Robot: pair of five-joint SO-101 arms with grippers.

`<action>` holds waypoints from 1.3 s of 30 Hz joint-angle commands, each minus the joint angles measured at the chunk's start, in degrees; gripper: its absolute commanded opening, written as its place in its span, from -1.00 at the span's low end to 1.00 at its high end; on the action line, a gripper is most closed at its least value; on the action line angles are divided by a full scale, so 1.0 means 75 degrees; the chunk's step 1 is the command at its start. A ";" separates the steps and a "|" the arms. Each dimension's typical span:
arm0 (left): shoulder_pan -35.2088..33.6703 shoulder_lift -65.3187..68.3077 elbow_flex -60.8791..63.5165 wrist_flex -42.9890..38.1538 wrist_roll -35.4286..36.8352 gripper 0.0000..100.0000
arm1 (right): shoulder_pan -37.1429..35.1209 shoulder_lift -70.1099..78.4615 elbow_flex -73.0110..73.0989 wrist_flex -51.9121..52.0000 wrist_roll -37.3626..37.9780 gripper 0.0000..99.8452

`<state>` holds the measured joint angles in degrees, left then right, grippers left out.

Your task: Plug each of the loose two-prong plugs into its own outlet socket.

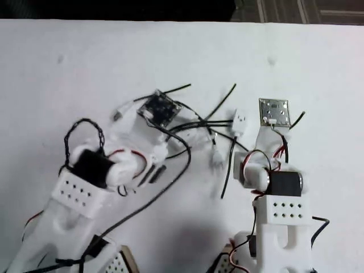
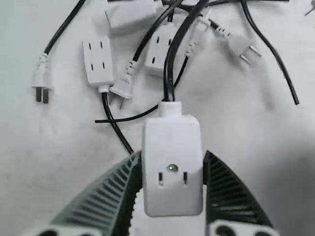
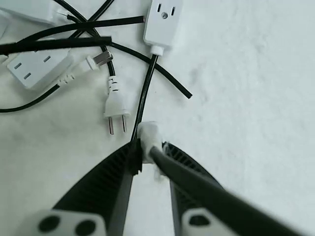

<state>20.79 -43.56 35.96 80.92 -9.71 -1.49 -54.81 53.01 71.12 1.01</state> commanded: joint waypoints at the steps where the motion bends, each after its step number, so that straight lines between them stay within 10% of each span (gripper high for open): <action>1: -0.1026 -0.0229 -0.0176 -0.0129 0.0023 -0.34 | 0.0064 -0.0041 -0.0059 -0.0064 0.0082 -0.97; 11: -0.2362 -0.0229 0.0457 -0.0188 -0.1078 -0.34 | 0.0053 -0.0029 -0.0059 -0.0076 0.0082 -0.97; 19: -0.0826 -0.0229 0.1782 -0.0375 -0.1453 -0.34 | 0.0053 0.0018 -0.0059 -0.0088 0.0082 -0.97; 29: 0.0533 -0.0170 0.4103 -0.3294 -0.0903 -0.51 | 0.0053 0.0018 -0.0047 -0.0076 0.0082 -0.97; 39: 0.0580 0.0182 0.4185 -0.3317 -0.0879 -0.58 | 0.0053 0.0018 -0.0047 -0.0076 0.0082 -0.97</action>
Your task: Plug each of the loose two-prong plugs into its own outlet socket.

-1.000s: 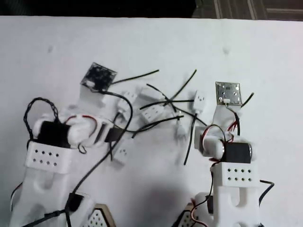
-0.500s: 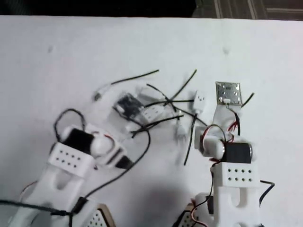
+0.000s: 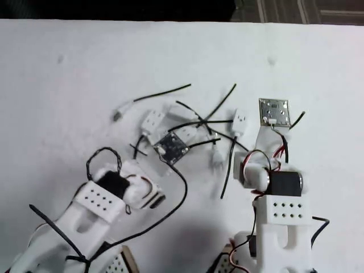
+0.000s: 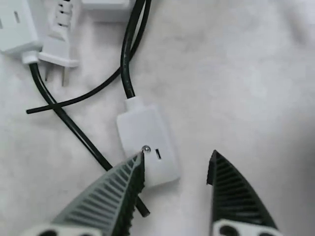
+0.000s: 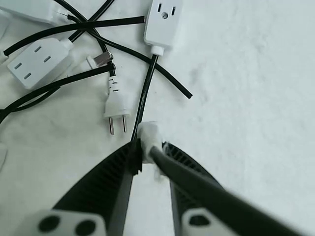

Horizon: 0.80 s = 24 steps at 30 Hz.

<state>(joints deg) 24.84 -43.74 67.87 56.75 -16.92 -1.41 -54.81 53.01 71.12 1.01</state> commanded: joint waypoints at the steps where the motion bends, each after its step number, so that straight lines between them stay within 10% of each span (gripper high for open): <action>1: 0.0041 0.0440 -0.0094 -0.0141 0.0082 -0.58 | 0.0041 0.0018 -0.0023 -0.0076 0.0082 -0.97; 13: -0.0932 0.4577 -0.2790 0.0680 0.0059 -0.58 | 0.0041 -0.0018 0.0059 -0.0076 0.0082 -0.97; 24: -0.1166 0.4718 -0.2977 0.0527 0.0000 -0.68 | 0.0041 -0.0018 0.0059 -0.0076 0.0082 -0.97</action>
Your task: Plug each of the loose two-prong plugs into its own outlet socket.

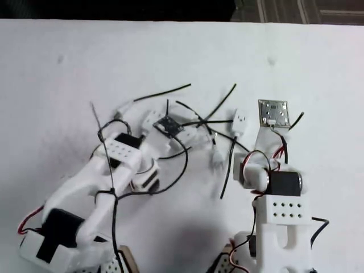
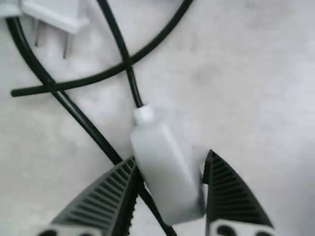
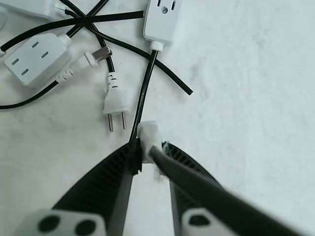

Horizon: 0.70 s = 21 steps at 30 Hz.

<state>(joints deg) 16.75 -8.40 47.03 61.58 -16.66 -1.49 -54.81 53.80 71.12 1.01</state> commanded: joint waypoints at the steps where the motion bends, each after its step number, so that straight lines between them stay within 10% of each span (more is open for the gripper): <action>1: -0.0088 0.0006 -0.0199 -0.0188 -0.0035 -0.73 | 0.0053 -0.0018 -0.0047 -0.0076 0.0082 -0.97; 21: 0.1237 -0.2362 0.0867 -0.0152 0.0047 -0.85 | 0.0053 -0.0018 -0.0047 -0.0076 0.0094 -0.97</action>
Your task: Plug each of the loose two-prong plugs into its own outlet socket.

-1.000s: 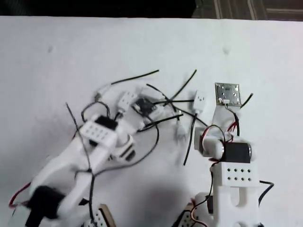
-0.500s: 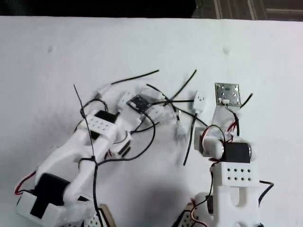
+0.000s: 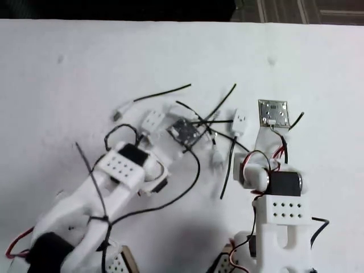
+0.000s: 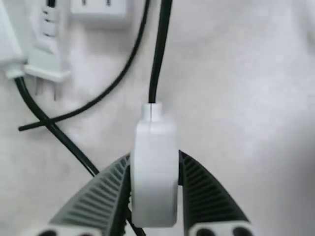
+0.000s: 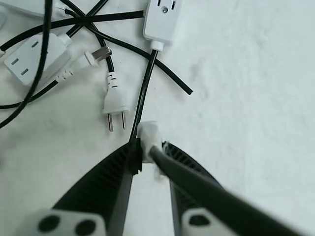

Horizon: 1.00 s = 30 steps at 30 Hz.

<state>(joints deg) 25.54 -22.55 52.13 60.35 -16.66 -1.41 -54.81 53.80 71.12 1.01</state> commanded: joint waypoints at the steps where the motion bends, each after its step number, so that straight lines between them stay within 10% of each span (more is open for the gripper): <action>1: -0.0006 -0.0475 0.0293 0.0023 0.0047 -0.75 | 0.0041 -0.0018 -0.0047 -0.0076 0.0094 -0.97; 6: -0.0815 -0.0498 0.0703 -0.0012 0.0270 -0.30 | 0.0041 -0.0006 -0.0047 -0.0076 0.0094 -0.97; 23: -0.2643 -0.0533 0.0246 -0.0692 -0.0352 -0.33 | 0.0029 0.0018 -0.0047 -0.0076 0.0094 -0.97; 30: -0.2432 -0.0545 -0.0750 0.0656 -0.1383 -0.34 | 0.0029 0.0018 -0.0047 -0.0088 0.0094 -0.97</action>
<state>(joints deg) 6.64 -24.40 51.34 61.41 -24.40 -1.49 -54.81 53.80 71.12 1.01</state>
